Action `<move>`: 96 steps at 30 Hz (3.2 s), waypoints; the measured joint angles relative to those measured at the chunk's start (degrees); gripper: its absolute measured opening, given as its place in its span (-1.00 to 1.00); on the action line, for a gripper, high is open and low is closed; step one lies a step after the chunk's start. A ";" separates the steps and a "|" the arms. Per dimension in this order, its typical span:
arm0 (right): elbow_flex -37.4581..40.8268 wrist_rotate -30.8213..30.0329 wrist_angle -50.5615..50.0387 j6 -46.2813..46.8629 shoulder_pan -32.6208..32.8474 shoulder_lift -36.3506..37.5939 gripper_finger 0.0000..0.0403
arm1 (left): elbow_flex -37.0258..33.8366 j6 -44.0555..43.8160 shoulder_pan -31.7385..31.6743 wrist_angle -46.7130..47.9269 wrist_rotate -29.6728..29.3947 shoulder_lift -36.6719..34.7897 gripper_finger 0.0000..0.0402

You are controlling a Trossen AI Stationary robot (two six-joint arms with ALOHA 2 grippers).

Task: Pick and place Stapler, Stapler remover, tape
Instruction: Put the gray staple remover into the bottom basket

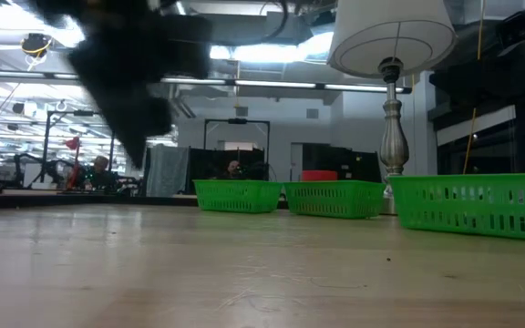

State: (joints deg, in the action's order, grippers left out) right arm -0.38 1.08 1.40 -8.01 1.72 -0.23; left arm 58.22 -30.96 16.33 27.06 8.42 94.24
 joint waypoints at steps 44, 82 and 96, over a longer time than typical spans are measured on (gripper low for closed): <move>-0.01 0.00 0.01 0.00 0.01 -0.01 -0.11 | -10.05 25.26 29.19 17.87 -17.77 -9.89 -0.43; -0.02 0.00 0.01 0.00 0.00 -0.01 -0.11 | -8.02 25.63 17.92 5.12 -20.28 -4.70 -0.89; 0.00 0.00 0.01 0.00 0.02 -0.02 -0.11 | -7.86 43.44 1.14 -17.74 -16.16 -4.70 -0.89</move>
State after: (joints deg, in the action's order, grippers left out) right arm -0.38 1.08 1.41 -8.01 1.74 -0.25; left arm 50.36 12.48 17.47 9.32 -7.74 89.54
